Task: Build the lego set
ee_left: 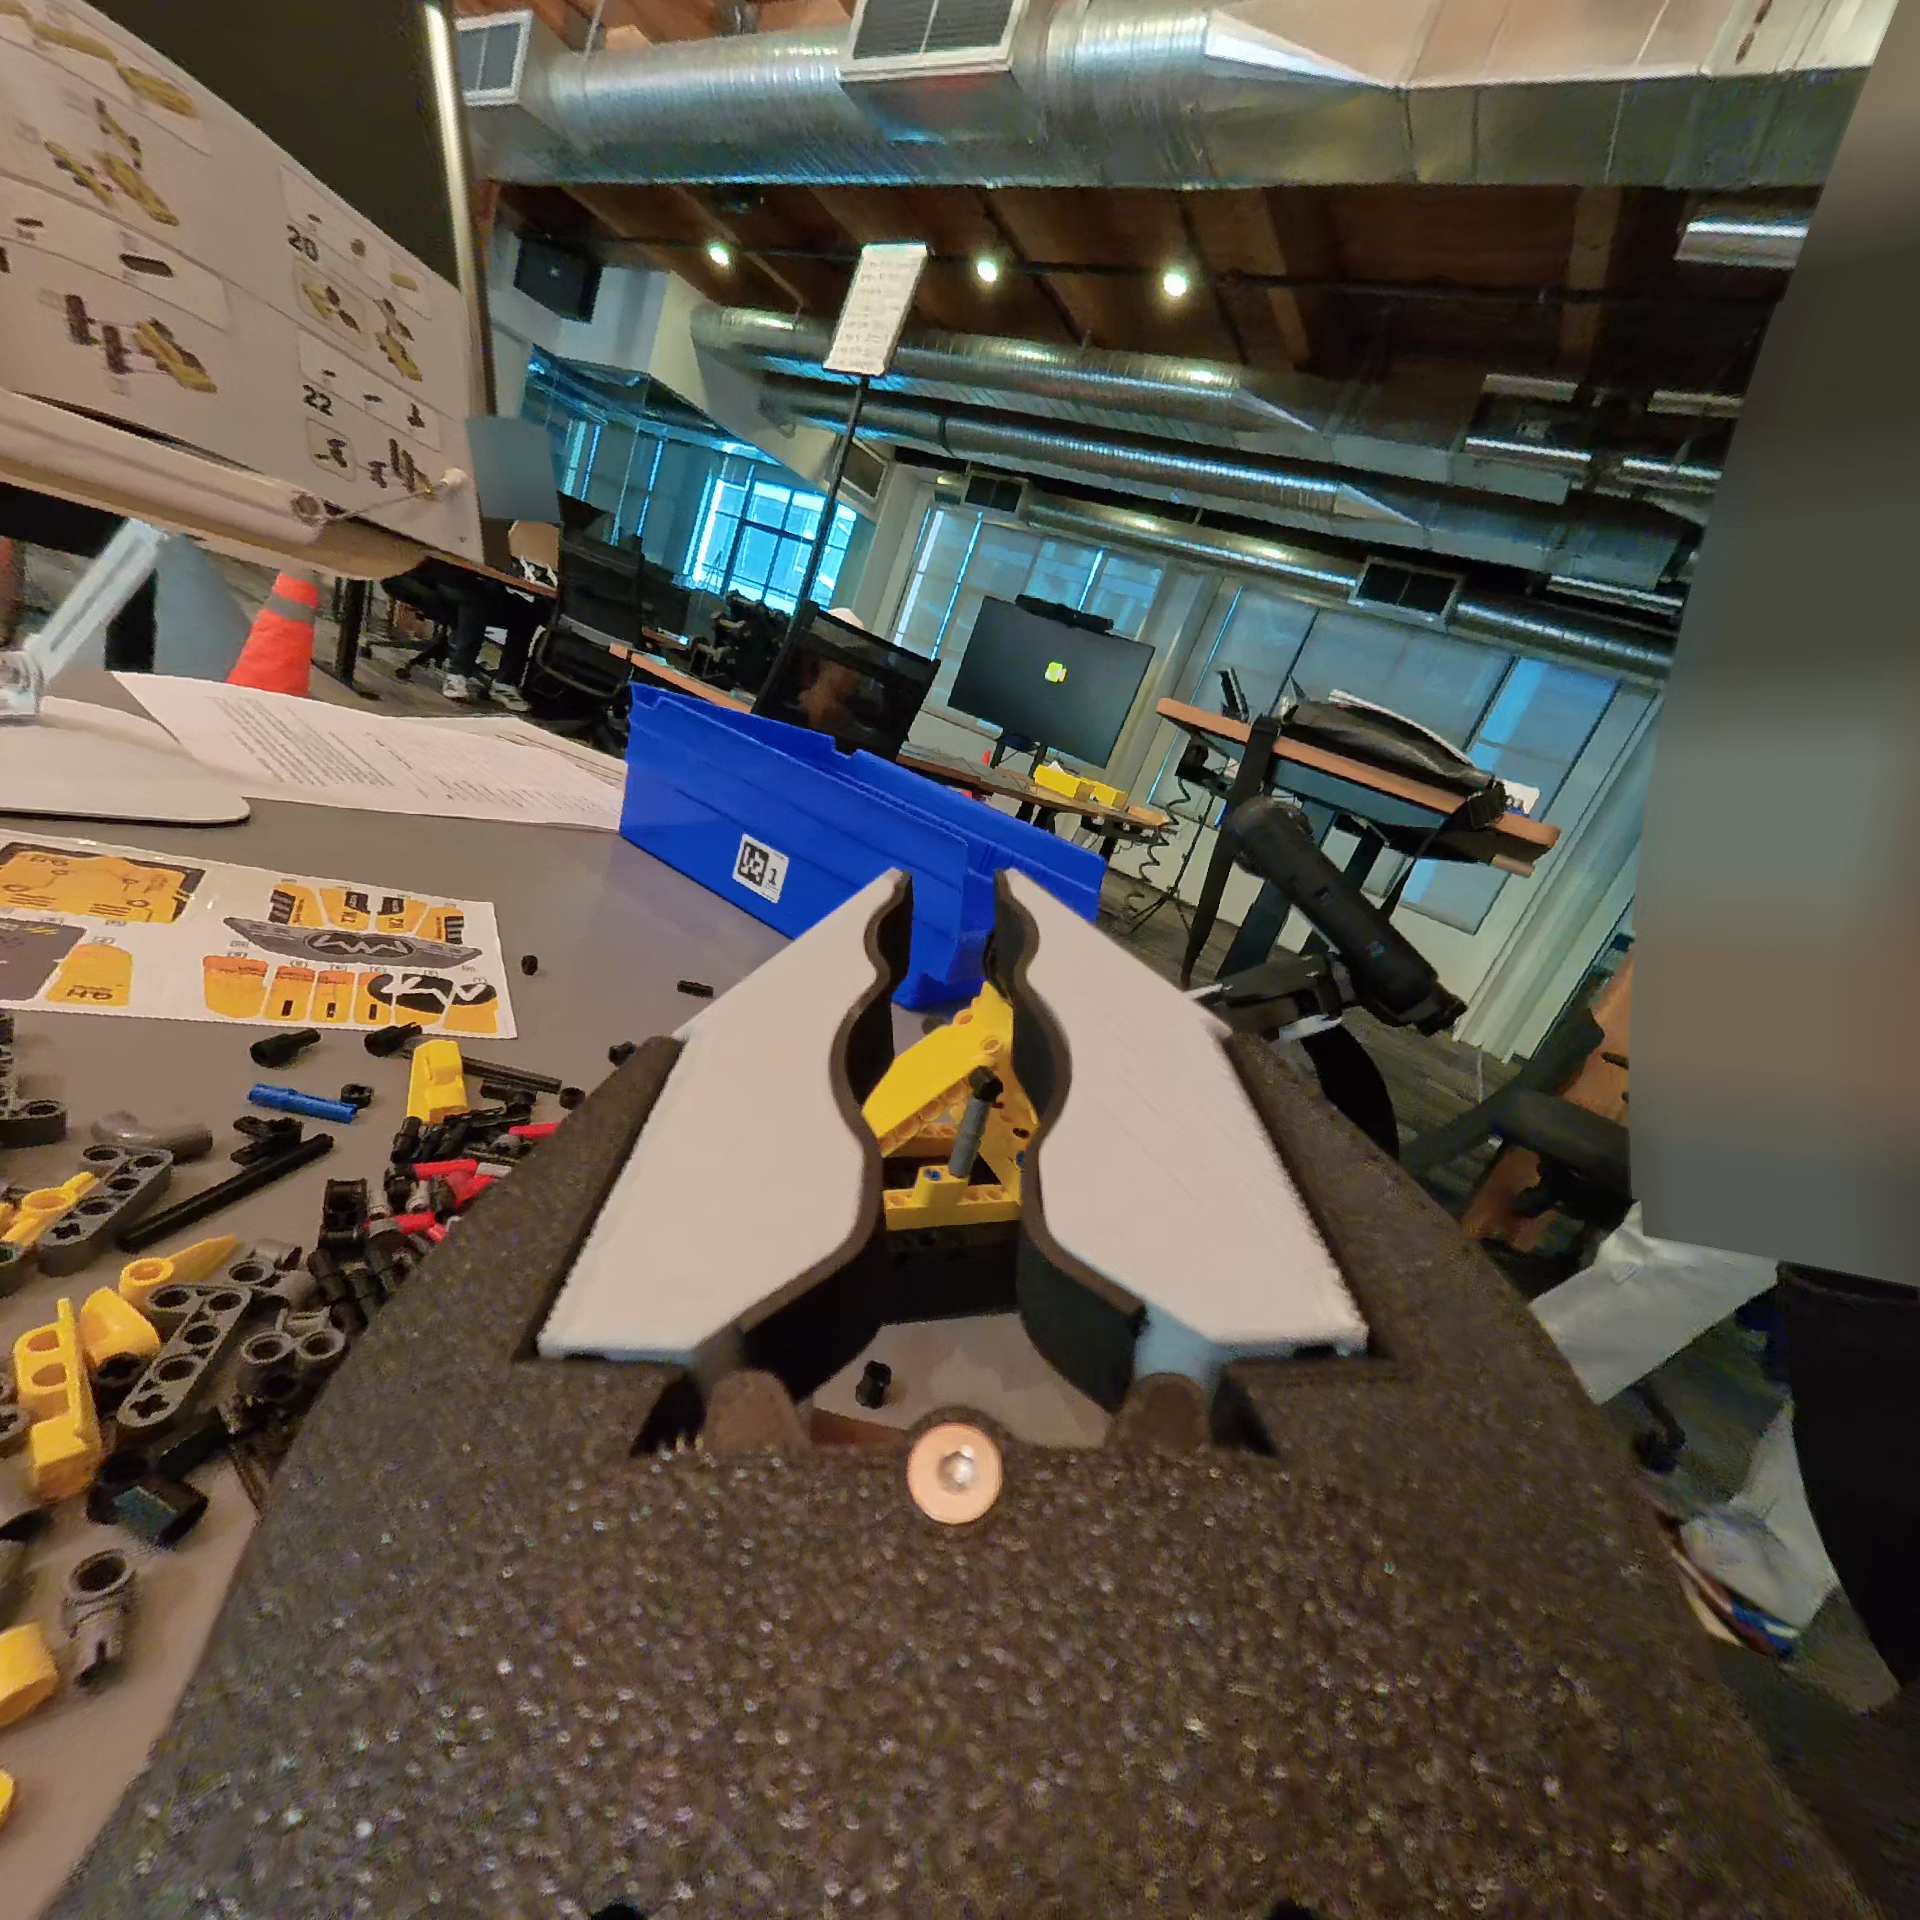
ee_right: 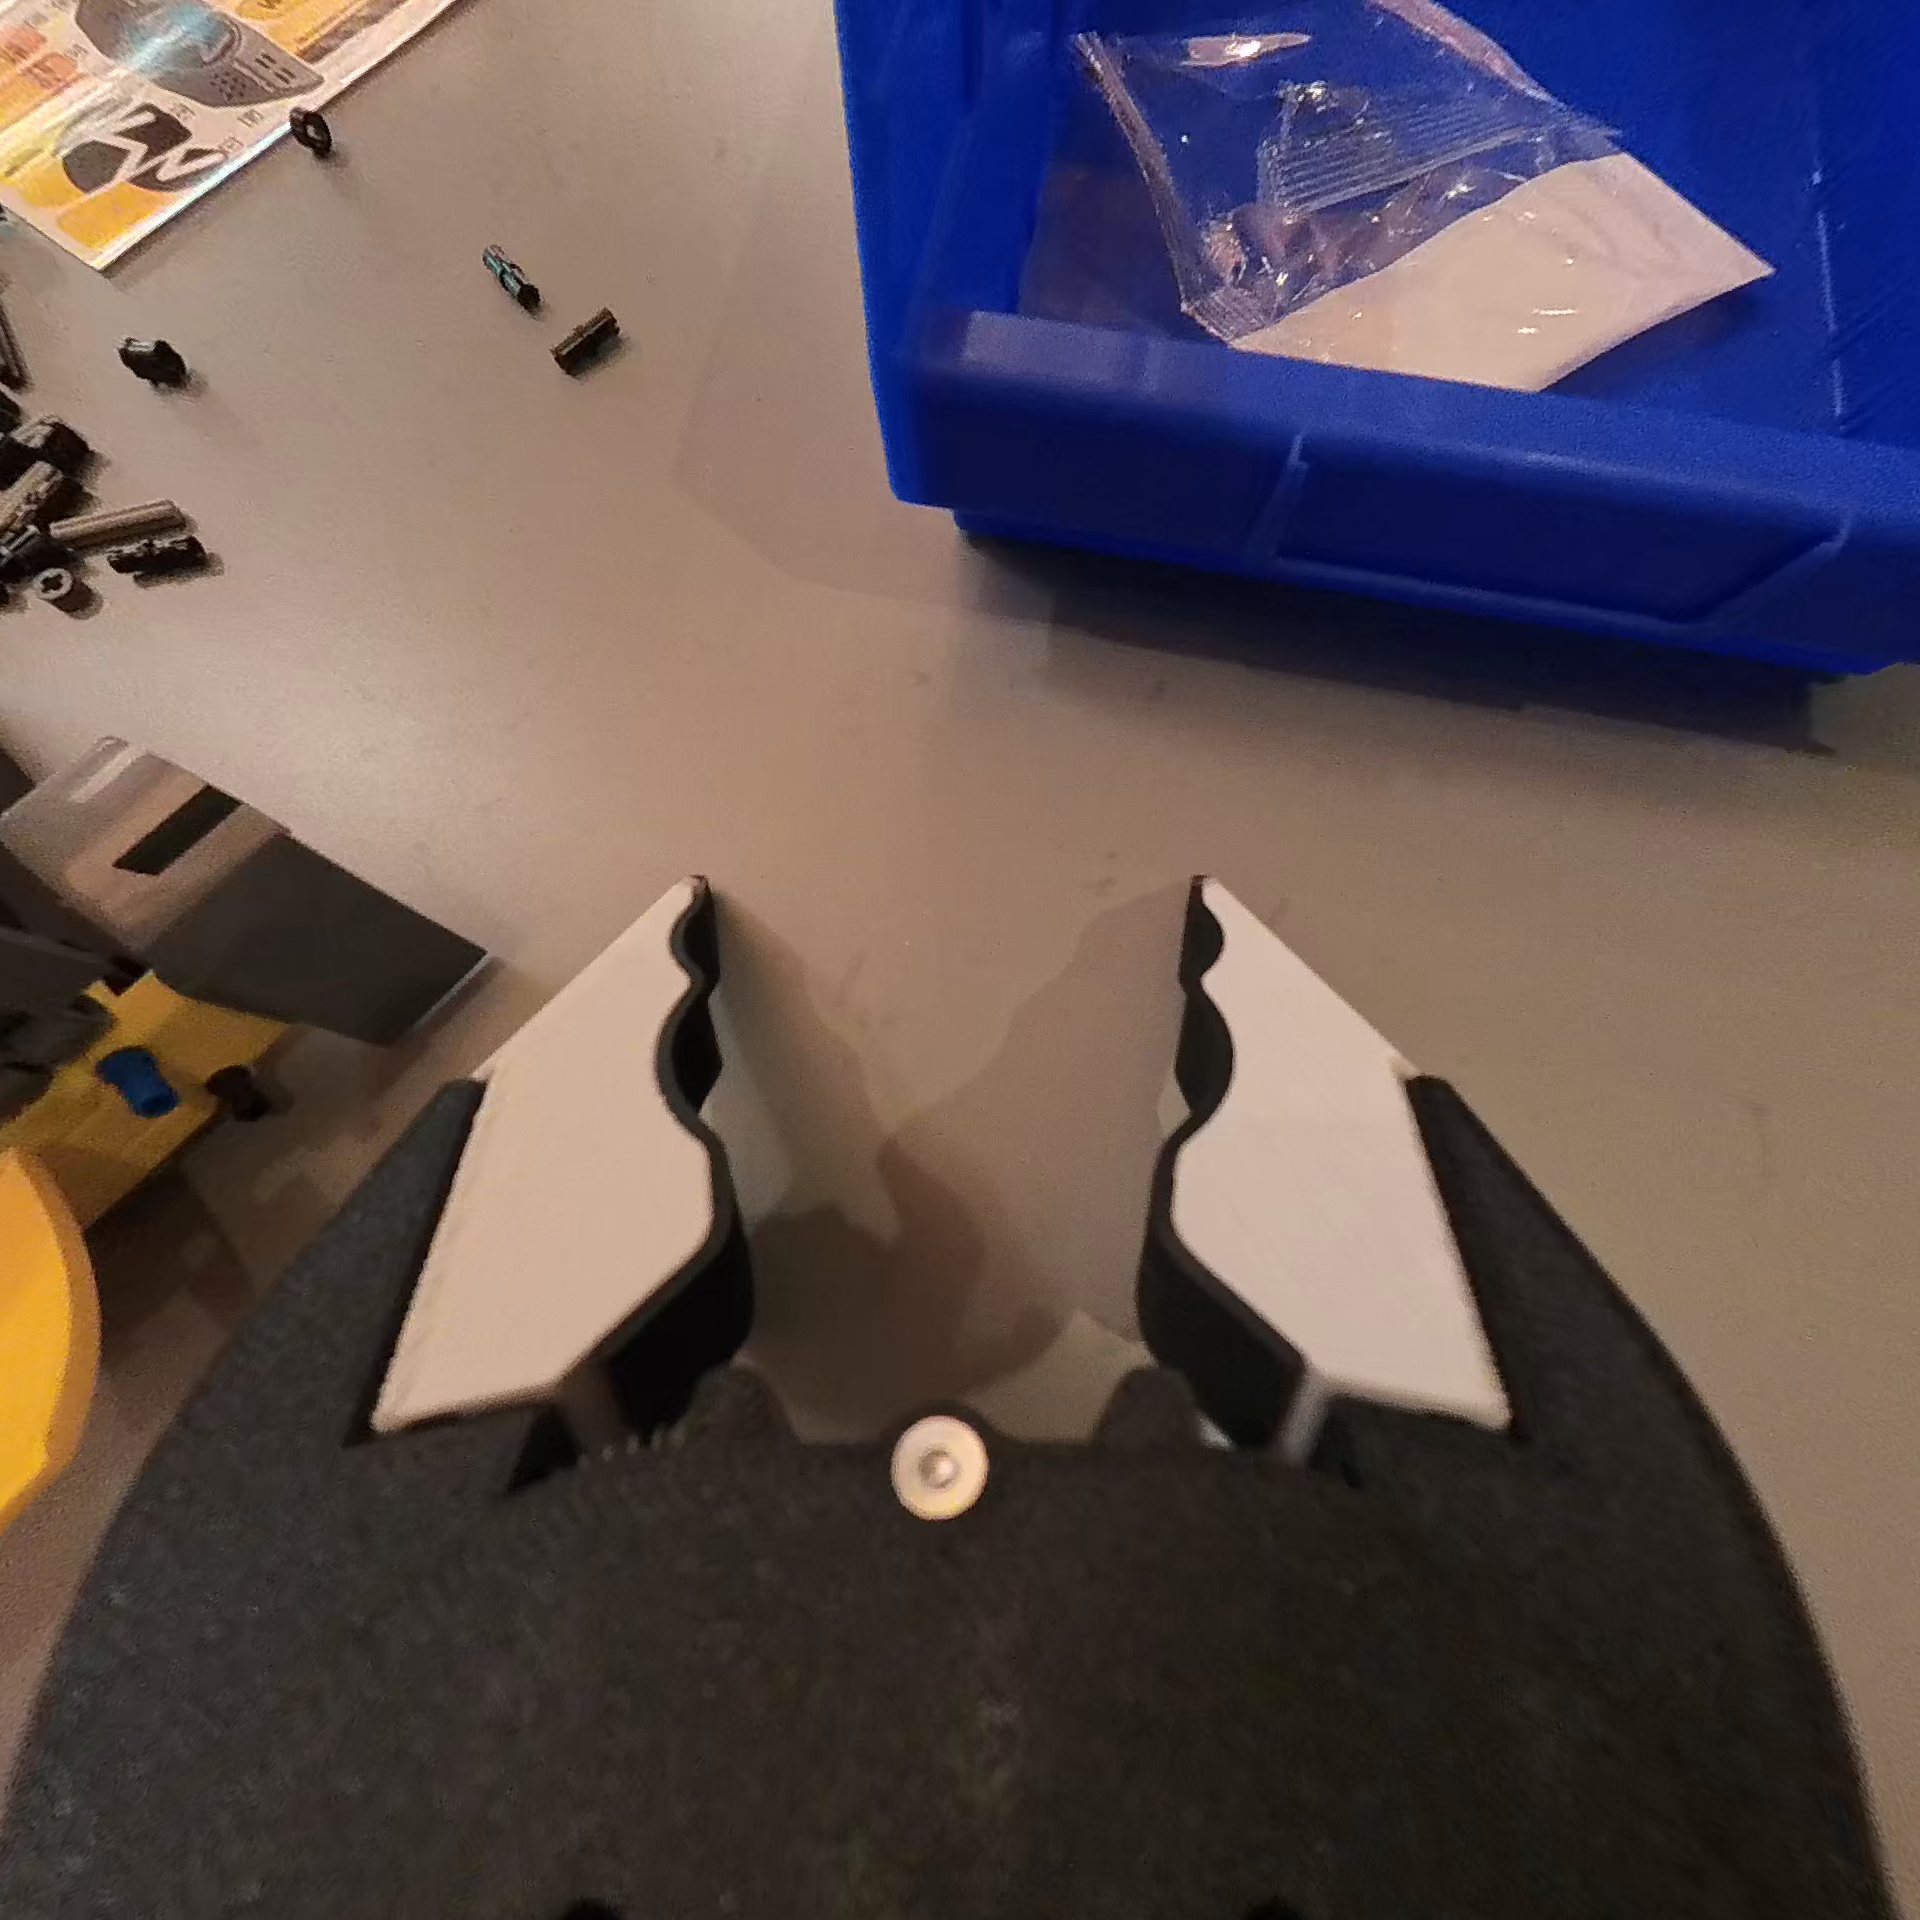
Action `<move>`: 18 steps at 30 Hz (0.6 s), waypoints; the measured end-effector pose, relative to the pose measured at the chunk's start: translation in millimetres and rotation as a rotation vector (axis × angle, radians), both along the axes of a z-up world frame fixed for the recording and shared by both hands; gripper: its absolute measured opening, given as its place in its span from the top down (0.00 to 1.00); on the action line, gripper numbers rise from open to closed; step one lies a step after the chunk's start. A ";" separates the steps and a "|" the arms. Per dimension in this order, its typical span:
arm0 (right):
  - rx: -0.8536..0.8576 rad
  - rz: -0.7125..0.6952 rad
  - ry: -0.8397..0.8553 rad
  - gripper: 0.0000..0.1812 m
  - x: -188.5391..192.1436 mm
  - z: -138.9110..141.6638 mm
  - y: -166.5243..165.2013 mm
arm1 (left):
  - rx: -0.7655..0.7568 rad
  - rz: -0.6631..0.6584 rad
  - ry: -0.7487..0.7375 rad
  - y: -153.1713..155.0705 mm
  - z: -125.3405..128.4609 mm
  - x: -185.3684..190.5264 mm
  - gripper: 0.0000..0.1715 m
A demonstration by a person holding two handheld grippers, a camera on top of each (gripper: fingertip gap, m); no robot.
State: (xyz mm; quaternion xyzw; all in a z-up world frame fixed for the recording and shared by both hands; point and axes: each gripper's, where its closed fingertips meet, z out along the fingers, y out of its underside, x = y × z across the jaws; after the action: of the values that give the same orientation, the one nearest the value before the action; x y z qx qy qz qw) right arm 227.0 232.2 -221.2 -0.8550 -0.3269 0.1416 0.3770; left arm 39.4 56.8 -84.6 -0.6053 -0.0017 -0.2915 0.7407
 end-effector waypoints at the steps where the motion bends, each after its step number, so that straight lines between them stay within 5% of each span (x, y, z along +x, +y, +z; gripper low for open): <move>1: 0.000 0.000 0.000 0.51 0.0 0.0 0.0 | -0.003 -0.003 -0.008 0.4 -0.3 -0.8 0.91; 18: 0.000 0.000 0.000 0.51 0.1 0.3 0.0 | -0.004 -0.006 0.022 0.7 -0.7 3.4 0.91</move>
State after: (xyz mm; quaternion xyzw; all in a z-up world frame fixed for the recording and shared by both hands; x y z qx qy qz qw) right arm 227.1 232.2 -220.9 -0.8549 -0.3270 0.1416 0.3771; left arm 42.9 57.5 -85.3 -0.6098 0.0076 -0.2872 0.7387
